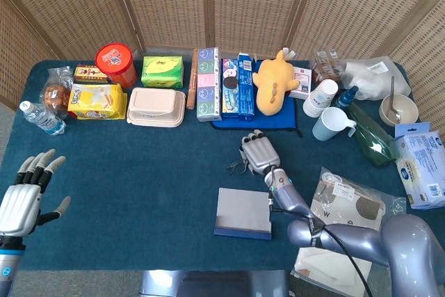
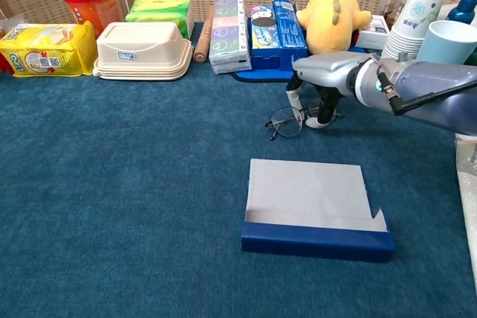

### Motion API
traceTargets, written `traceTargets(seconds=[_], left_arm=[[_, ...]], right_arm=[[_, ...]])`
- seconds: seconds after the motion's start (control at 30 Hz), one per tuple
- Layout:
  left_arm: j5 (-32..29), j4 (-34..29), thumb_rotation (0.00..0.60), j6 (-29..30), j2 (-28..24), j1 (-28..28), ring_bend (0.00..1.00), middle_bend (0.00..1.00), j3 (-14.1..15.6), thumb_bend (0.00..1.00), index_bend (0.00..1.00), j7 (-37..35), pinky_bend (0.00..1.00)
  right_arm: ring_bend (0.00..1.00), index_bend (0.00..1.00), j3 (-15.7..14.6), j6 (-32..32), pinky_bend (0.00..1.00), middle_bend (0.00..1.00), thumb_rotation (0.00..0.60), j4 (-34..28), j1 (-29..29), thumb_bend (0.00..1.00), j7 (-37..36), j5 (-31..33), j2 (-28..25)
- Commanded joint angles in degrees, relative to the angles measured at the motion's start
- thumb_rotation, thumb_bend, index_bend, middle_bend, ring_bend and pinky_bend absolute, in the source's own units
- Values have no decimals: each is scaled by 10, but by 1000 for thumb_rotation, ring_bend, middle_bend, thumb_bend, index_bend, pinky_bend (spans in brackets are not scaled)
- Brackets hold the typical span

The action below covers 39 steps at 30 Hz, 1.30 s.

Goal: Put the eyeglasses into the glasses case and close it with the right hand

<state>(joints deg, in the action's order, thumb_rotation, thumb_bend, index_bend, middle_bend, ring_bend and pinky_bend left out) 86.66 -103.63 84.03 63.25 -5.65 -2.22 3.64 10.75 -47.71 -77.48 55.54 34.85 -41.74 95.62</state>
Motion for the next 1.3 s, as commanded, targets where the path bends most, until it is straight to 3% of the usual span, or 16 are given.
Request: traceTargets(seconds=[0.03, 0.37, 0.87, 1.3], left_arm=[[0, 1, 600, 0, 0, 0, 0, 41, 0, 285, 117, -2, 0], [3, 4, 600, 1, 0, -1, 0, 41, 0, 285, 117, -7, 0], [5, 12, 600, 0, 3, -5, 0, 41, 0, 284, 117, -16, 0], [8, 19, 600, -7, 9, -14, 0, 39, -2, 284, 117, -23, 0]], right_arm=[[211, 603, 1, -1, 151, 329, 600, 2, 2, 325, -4, -5, 3], [222, 625, 1, -12, 160, 346, 600, -27, -2, 322, -17, -15, -6], [223, 628, -40, -83, 165, 351, 600, -191, -32, 297, 25, -23, -80], [228, 616, -83, -169, 165, 350, 600, -295, -67, 282, 72, -31, -105]])
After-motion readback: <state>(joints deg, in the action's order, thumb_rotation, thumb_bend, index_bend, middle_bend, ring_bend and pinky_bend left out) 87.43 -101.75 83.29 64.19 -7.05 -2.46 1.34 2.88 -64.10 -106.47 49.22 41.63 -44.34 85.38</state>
